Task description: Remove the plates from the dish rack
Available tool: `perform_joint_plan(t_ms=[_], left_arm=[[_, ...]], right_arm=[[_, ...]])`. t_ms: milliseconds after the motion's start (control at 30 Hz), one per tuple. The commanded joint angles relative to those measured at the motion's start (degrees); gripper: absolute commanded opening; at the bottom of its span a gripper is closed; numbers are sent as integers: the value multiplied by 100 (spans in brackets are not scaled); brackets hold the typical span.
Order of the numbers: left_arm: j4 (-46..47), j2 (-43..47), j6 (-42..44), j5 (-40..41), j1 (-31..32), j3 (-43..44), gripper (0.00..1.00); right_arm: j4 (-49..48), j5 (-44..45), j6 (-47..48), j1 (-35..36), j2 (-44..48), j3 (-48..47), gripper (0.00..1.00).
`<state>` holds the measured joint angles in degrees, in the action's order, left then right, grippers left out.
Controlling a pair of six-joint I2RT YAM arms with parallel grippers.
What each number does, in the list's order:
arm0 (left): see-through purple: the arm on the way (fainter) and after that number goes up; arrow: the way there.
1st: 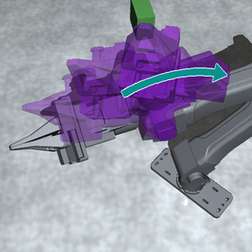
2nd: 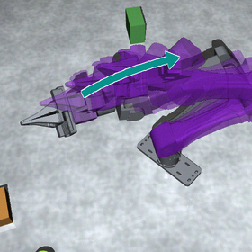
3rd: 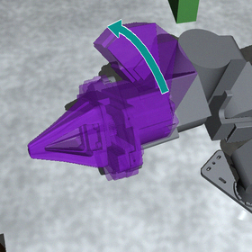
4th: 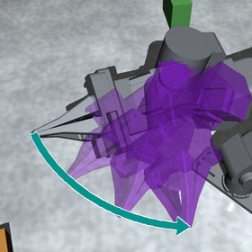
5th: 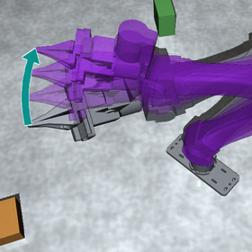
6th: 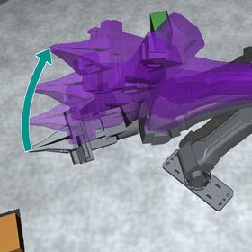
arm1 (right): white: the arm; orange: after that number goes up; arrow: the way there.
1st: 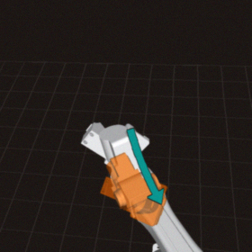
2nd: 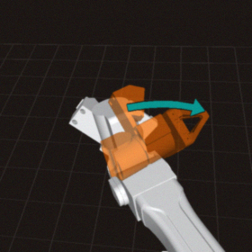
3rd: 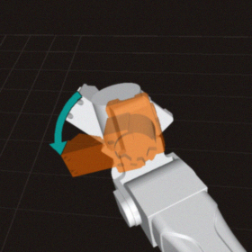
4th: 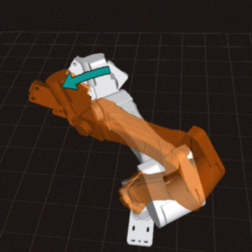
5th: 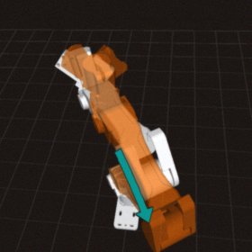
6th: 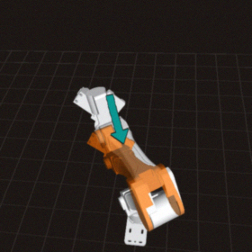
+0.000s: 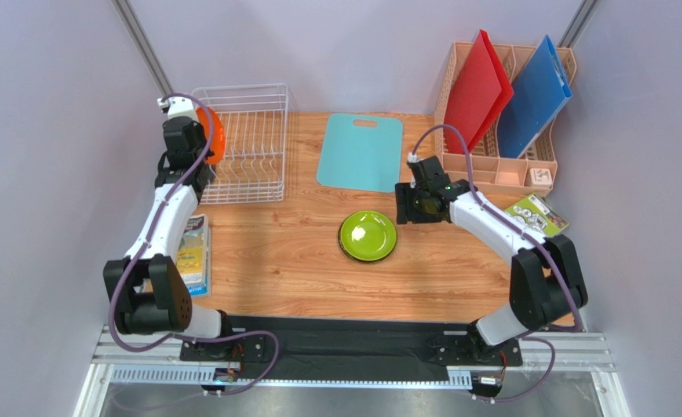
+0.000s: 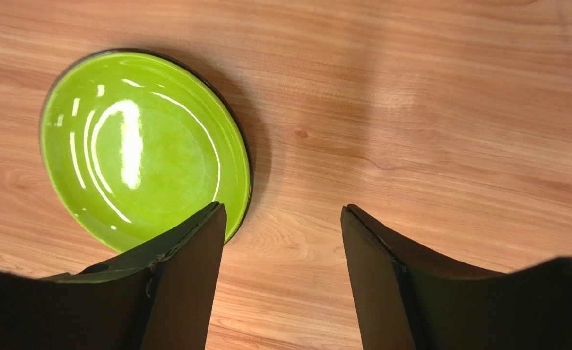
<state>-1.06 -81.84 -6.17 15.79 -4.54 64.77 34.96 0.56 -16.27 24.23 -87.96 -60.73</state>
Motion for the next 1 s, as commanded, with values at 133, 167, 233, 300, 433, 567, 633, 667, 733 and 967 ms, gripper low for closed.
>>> perform_joint_plan(t_ms=[133, 167, 233, 300, 433, 567, 633, 667, 733, 967], left_arm=[[-519, 1055, -1919, -2753, 5, -298, 0], [-405, 1117, -2105, -3079, 31, -525, 0], [34, 1249, -2666, -3914, 119, -763, 0], [419, 1302, -2958, -4371, 311, -1054, 0], [685, 1302, -3267, -4830, 830, -1370, 0], [1220, 1294, -3583, -4954, 1375, -1905, 0], [1327, 1241, -3645, -4954, 1674, -2030, 0], [1380, 1224, -3671, -4945, 1858, -2117, 0], [1398, 1188, -3707, -4902, 2017, -2162, 0], [1433, 1197, -3672, -4673, 2553, -2259, 0]], right_arm=[[-603, -327, -270, 3, 1333, 140, 66], [-691, -502, -332, 3, 1387, 158, 66], [-1060, -1065, -516, 3, 1483, 228, 66], [-1411, -1520, -727, 3, 1493, 307, 66], [-1790, -1910, -930, 29, 1423, 369, 66], [-2010, -2094, -992, 82, 1300, 369, 66], [-2124, -2244, -1062, 117, 1256, 395, 66], [-2212, -2288, -1114, 135, 1238, 395, 66], [-2265, -2367, -1159, 170, 1212, 395, 66], [-2318, -2490, -1194, 267, 1053, 307, 67]])
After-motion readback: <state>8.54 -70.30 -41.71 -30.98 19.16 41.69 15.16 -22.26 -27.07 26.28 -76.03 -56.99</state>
